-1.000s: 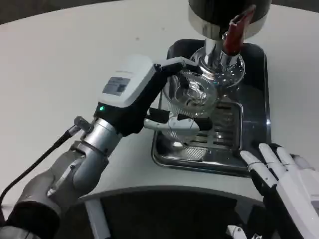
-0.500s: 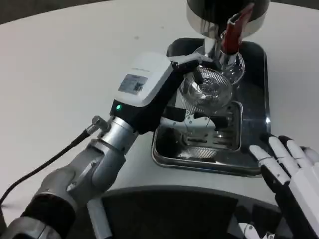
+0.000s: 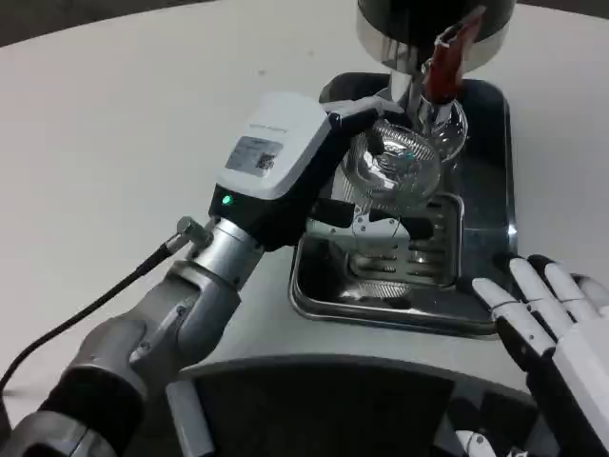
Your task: Grasp the cup under the faucet to collect the drink, then remove the cup.
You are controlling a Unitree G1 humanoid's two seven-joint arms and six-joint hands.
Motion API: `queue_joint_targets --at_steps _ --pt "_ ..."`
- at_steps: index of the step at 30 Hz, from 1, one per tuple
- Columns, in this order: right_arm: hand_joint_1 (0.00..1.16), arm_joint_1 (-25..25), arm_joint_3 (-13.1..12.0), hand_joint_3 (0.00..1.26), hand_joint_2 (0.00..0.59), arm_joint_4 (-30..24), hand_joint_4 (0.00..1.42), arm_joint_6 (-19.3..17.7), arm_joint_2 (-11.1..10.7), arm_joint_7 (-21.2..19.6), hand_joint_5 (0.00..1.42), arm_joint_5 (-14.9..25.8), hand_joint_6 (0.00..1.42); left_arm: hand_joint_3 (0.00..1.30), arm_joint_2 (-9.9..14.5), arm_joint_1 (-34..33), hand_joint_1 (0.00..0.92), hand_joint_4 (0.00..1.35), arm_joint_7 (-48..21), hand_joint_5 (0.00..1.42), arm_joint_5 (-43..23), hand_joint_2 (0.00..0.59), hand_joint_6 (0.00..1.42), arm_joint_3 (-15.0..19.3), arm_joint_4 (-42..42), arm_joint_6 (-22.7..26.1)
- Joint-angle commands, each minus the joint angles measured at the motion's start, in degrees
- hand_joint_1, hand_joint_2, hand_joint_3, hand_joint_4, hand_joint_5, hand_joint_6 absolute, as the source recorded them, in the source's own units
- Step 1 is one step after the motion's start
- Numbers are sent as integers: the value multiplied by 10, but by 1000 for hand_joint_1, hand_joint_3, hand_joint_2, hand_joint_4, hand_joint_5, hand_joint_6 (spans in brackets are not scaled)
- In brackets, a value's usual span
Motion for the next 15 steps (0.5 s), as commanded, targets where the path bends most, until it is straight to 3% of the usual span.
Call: queue_joint_targets --at_steps 1,7,15 --pt "533 24 -7 140 431 -9 0 -8 74 3 0 13 32 508 8 13 375 549 -17 789 -3 94 1187 -7 -8 6" --pt "531 28 -18 143 431 -9 0 -15 73 4 0 26 32 469 1 11 371 532 -20 788 -8 104 1189 -6 -6 7" --pt "530 44 -71 144 431 -9 0 -39 72 1 0 74 40 469 -21 6 377 541 -10 803 -6 114 1221 -10 -4 10"
